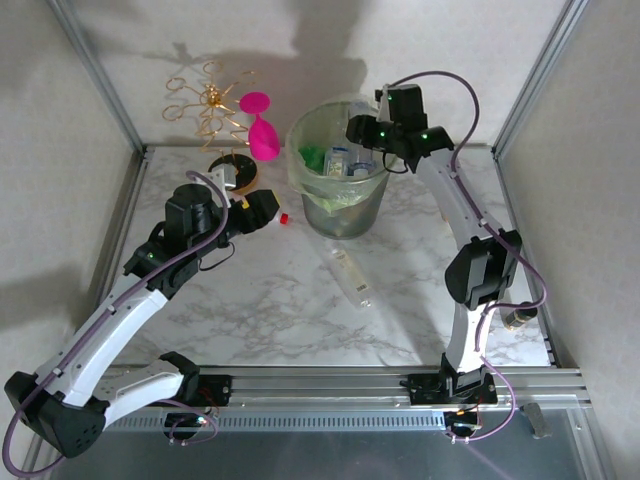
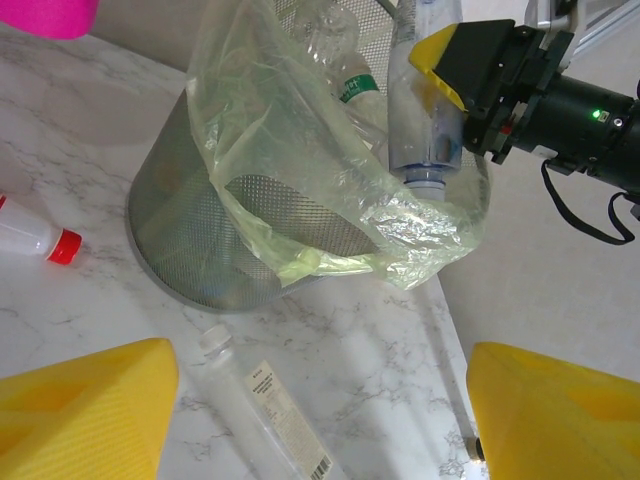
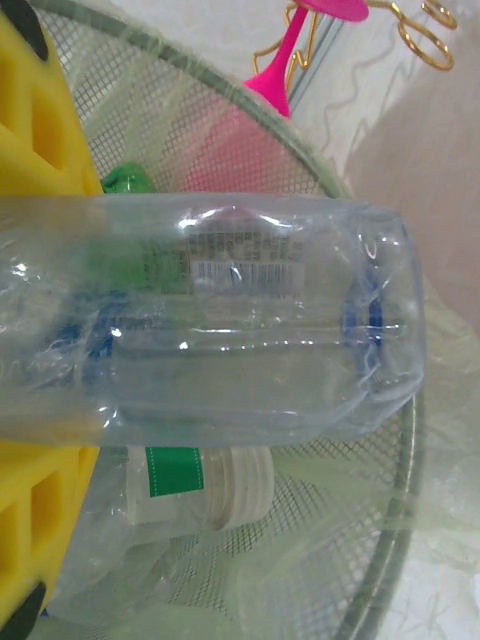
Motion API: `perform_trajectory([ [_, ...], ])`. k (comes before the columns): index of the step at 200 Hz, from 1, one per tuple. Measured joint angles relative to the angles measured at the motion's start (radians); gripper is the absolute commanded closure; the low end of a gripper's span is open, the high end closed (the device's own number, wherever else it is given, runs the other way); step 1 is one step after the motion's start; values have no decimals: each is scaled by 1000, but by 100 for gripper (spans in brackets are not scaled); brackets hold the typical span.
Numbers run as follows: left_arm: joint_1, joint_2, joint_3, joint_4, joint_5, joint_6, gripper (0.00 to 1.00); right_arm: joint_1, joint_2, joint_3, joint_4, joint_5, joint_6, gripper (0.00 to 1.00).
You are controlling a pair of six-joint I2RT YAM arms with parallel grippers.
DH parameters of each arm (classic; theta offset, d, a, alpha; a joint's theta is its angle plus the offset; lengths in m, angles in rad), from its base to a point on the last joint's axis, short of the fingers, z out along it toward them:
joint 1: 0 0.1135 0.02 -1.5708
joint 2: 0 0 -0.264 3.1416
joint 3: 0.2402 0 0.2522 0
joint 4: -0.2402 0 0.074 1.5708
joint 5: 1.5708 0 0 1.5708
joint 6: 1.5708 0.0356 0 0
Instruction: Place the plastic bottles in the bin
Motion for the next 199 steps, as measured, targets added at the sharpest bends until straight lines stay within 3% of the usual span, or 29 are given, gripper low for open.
perform_trajectory([
  [89,1,2,0,-1,0,3,24,28,59,59,-57,117,-4,28],
  [151,6,0,0,-1,-4,8,24,28,43,143,-86,191,-37,40],
  [164,6,0,0,-1,-4,8,24,28,28,118,-78,190,-45,45],
  [199,6,-1,0,-1,-8,7,24,31,-31,-30,-34,190,-51,47],
])
